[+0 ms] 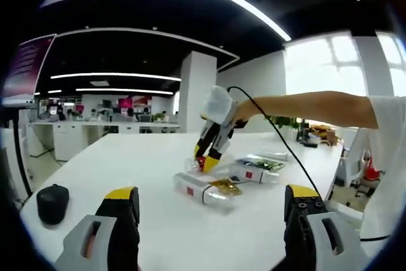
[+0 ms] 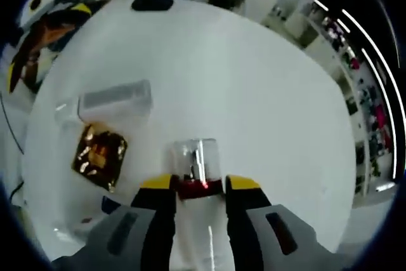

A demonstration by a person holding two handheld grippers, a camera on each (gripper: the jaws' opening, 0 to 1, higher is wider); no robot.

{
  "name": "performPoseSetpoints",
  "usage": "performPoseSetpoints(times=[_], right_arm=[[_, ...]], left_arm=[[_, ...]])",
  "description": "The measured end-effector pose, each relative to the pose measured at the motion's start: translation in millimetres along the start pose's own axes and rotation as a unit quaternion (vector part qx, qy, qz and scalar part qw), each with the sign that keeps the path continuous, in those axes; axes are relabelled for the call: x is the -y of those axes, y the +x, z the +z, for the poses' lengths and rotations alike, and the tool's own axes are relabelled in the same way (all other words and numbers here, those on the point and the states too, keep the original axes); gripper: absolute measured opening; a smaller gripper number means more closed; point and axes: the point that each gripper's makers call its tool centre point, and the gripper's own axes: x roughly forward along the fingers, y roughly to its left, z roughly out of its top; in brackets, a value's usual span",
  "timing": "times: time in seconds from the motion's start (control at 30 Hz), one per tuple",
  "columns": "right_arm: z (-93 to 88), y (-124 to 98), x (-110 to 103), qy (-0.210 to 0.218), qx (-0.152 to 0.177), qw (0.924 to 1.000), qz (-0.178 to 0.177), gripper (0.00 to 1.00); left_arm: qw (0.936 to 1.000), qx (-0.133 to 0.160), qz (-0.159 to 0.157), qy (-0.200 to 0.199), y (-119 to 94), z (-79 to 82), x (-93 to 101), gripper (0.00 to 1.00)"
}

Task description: Arrange the skincare products in the storage area until every visible bottle or jar stands upright without overlapping.

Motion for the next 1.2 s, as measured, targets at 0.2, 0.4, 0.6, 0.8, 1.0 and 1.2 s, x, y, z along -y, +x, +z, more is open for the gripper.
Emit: performPoseSetpoints(times=[0.2, 0.4, 0.6, 0.8, 1.0, 1.2], right_arm=[[-4.5, 0.0, -0.7, 0.009, -0.020, 0.9997, 0.011, 0.30], [-2.8, 2.2, 8.7, 0.019, -0.030, 0.9991, 0.021, 0.29], [-4.9, 0.3, 3.6, 0.022, -0.055, 0.9980, 0.023, 0.26], [-4.0, 0.7, 2.4, 0.020, -0.049, 0.9984, 0.021, 0.25], [4.2, -10.7, -1.5, 0.033, -0.022, 0.9992, 0.002, 0.25], [7.2, -28.4, -1.6, 0.042, 0.017, 0.9987, -0.024, 0.25]], left_arm=[[1.0000, 0.000, -0.004, 0.000, 0.9, -0.4, 2.8, 0.98], [1.0000, 0.002, -0.008, -0.001, 0.7, 0.1, 5.0, 0.98], [1.0000, 0.004, -0.004, -0.003, -2.1, 0.8, 1.1, 0.98], [1.0000, 0.006, 0.000, -0.002, -3.9, 2.6, -1.2, 0.98], [1.0000, 0.002, 0.001, -0.001, -3.9, 1.1, -0.5, 0.97], [1.0000, 0.004, 0.000, 0.002, -4.1, 2.5, 1.8, 0.97]])
